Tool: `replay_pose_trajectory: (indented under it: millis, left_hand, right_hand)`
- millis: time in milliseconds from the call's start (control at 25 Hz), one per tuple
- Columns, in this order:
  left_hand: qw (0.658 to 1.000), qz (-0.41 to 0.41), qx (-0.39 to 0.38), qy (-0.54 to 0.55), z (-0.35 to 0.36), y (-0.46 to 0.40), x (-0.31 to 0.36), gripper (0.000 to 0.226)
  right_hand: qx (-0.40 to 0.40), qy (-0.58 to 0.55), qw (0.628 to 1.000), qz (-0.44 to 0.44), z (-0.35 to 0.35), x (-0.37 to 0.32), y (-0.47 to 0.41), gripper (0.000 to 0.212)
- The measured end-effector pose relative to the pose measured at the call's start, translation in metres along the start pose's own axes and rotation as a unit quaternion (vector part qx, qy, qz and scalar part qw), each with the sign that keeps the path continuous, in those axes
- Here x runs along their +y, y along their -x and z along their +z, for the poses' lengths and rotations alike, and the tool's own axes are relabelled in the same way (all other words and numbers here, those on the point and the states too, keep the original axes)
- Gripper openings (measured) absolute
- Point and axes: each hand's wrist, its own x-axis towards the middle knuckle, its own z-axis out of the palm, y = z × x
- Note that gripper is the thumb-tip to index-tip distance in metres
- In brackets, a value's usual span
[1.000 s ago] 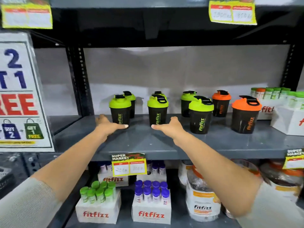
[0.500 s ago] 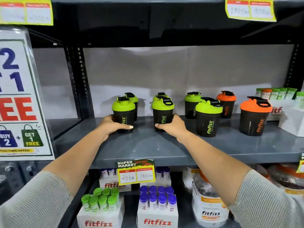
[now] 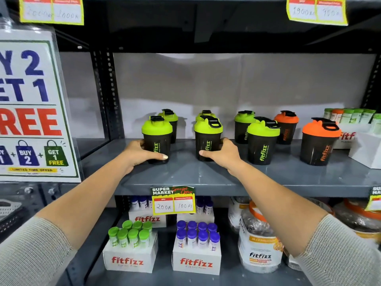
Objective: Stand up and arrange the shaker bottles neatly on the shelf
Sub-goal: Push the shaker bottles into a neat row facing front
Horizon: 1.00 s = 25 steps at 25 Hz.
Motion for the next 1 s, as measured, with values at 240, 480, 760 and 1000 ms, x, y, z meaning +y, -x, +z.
replay_pose_trajectory:
  millis: [240, 480, 760, 1000]
  left_hand:
    - [1.000, 0.010, -0.014, 0.014, 0.000, 0.006, -0.002, 0.083]
    - [0.999, 0.018, -0.002, 0.028, 0.002, 0.006, -0.007, 0.077]
    - [0.999, 0.024, 0.000, 0.030, 0.002, 0.006, -0.011, 0.072]
    - [0.999, 0.036, -0.041, 0.006, -0.004, 0.010, -0.012, 0.079]
  right_hand:
    - [0.002, -0.018, 1.000, -0.023, -0.004, 0.004, 0.015, 0.071]
    - [0.007, -0.035, 0.999, -0.025, -0.002, 0.006, 0.014, 0.073]
    - [0.017, -0.032, 0.999, -0.037, -0.002, 0.009, 0.014, 0.075]
    - [0.002, 0.025, 0.999, -0.044, -0.002, 0.005, 0.018, 0.087]
